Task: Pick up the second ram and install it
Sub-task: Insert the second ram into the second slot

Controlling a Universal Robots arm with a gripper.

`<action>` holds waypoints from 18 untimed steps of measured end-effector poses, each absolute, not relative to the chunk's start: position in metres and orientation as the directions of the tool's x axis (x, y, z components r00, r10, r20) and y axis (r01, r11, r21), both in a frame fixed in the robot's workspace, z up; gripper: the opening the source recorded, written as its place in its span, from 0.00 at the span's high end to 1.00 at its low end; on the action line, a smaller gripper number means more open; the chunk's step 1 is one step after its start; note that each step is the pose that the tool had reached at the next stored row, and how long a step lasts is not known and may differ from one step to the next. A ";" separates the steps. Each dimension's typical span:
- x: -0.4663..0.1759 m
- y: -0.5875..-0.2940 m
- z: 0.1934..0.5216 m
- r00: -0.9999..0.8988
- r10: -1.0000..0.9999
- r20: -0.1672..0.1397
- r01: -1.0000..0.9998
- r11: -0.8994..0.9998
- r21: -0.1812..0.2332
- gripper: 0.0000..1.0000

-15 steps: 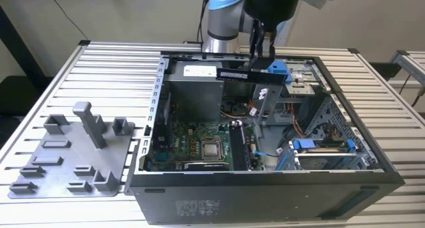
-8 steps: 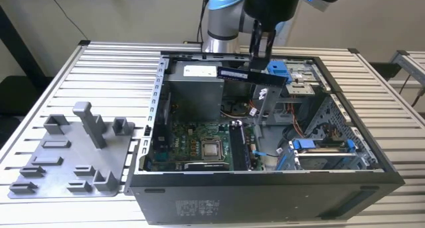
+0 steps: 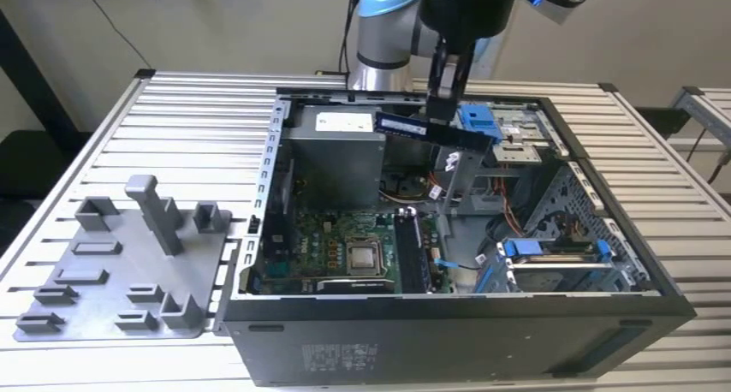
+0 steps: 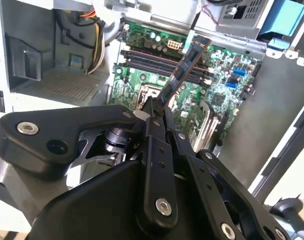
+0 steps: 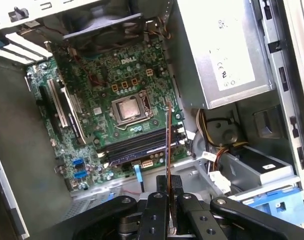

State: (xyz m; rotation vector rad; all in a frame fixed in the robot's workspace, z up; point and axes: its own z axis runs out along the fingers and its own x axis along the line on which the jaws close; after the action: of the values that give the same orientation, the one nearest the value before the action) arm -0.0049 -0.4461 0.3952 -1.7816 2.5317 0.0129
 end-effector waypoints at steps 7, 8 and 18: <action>-0.005 -0.446 0.395 -0.437 -0.899 -0.042 -0.899 0.438 -0.020 0.86; -0.005 -0.446 0.395 -0.451 -0.891 -0.042 -0.892 0.452 -0.020 0.86; -0.005 -0.446 0.394 -0.587 -0.808 -0.041 -0.808 0.588 -0.020 0.86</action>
State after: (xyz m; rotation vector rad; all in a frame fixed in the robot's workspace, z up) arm -0.0050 -0.4462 0.3944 -1.4052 2.7586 0.0007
